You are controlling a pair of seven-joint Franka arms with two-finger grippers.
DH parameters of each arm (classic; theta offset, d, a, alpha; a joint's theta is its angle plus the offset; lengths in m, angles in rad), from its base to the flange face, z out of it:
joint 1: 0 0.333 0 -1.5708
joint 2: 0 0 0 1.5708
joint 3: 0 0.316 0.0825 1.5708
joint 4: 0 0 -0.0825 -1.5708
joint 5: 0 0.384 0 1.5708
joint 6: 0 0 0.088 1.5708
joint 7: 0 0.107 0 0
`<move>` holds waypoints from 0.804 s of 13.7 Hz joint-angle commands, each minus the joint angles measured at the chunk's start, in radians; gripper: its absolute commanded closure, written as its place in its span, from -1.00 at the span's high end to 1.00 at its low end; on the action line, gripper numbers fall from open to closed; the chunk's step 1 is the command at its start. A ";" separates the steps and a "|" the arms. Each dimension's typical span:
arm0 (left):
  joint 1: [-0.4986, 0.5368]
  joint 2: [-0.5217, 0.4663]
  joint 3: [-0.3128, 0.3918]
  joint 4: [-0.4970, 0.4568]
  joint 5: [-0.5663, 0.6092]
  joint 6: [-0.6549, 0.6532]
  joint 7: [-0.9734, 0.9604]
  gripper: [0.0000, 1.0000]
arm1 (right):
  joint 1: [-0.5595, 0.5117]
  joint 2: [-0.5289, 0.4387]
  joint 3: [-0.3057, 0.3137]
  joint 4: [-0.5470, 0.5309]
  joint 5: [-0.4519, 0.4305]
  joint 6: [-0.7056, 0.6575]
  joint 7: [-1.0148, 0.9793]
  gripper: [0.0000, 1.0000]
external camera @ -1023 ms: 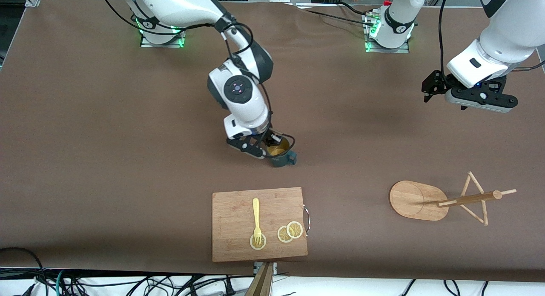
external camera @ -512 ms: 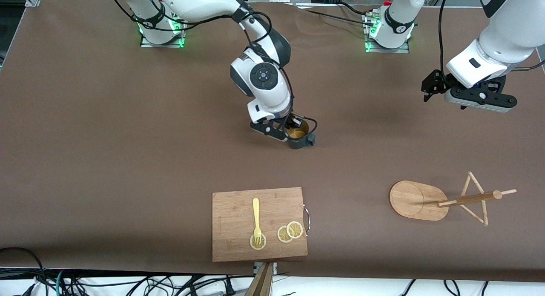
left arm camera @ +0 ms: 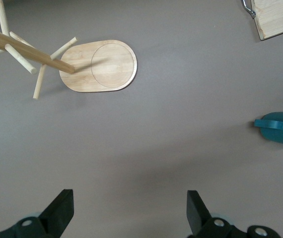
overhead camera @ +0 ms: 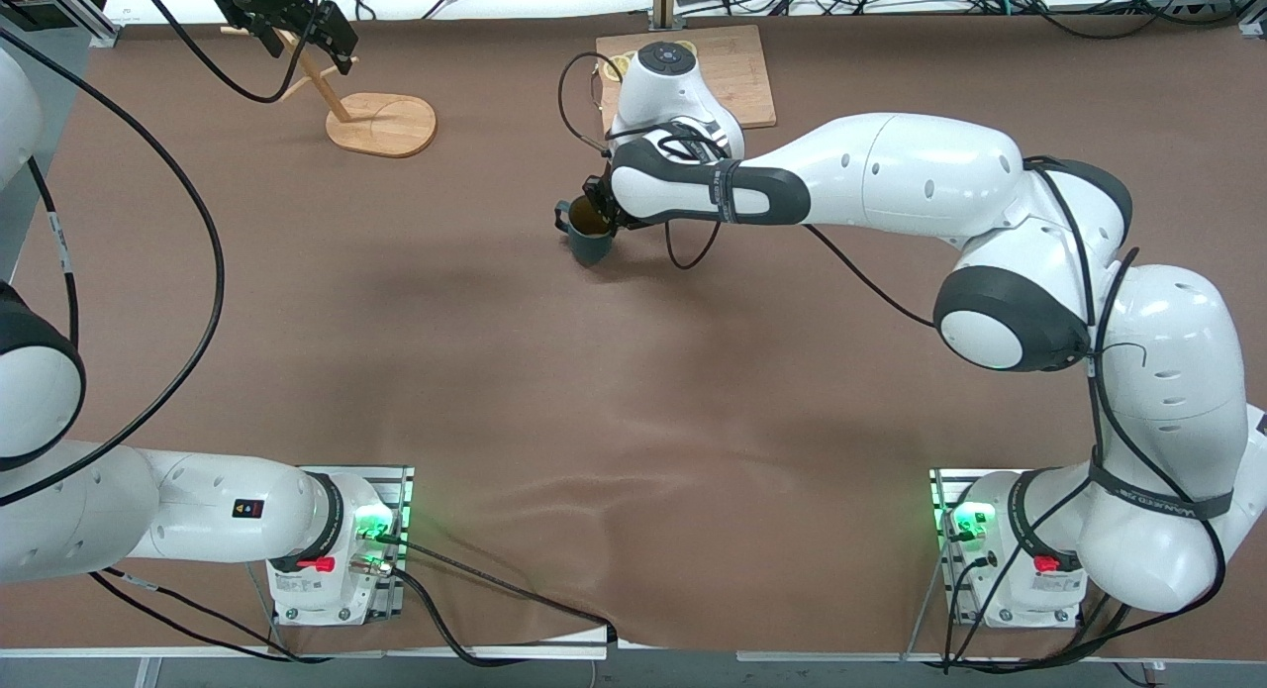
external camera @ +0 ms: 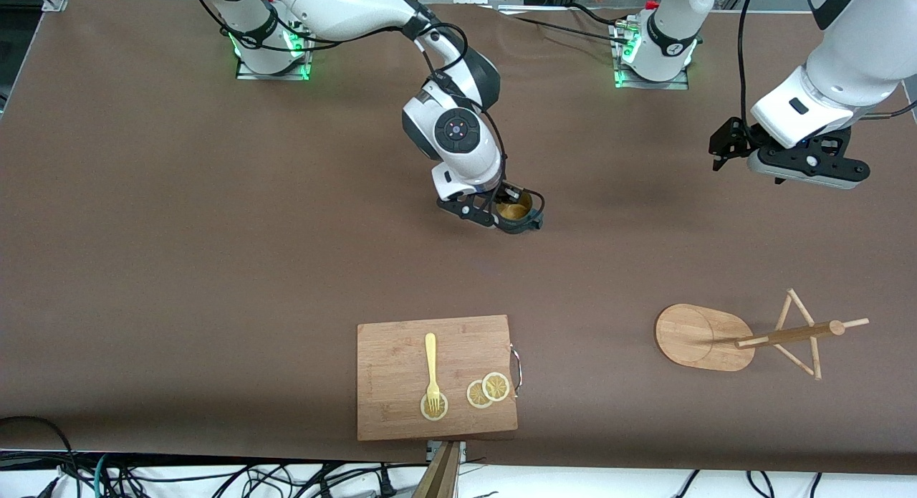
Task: Pass cup and hang on rack
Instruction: 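Carry the teal mug with the right gripper toward the table middle, then set the mug down and open the right gripper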
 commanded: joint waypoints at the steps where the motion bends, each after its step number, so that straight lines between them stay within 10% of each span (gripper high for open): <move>1: 0.003 -0.007 0.001 0.004 -0.009 -0.013 -0.010 1.00 | 0.013 0.023 0.003 0.038 0.013 -0.021 0.001 -1.00; 3: 0.003 -0.001 0.005 0.004 -0.015 -0.013 -0.010 1.00 | 0.016 0.025 0.003 0.038 0.010 -0.021 0.002 -0.63; 4: 0.003 0.000 0.005 0.010 -0.015 -0.013 -0.013 1.00 | 0.016 0.025 0.002 0.038 0.004 -0.021 0.001 0.60; 5: 0.003 0.005 0.004 0.021 -0.013 -0.016 -0.013 1.00 | 0.021 0.023 0.002 0.038 -0.006 -0.019 -0.008 1.00; 11: -0.006 0.071 -0.006 0.035 -0.010 -0.049 0.001 1.00 | -0.005 0.010 -0.006 0.173 -0.009 -0.194 -0.051 1.00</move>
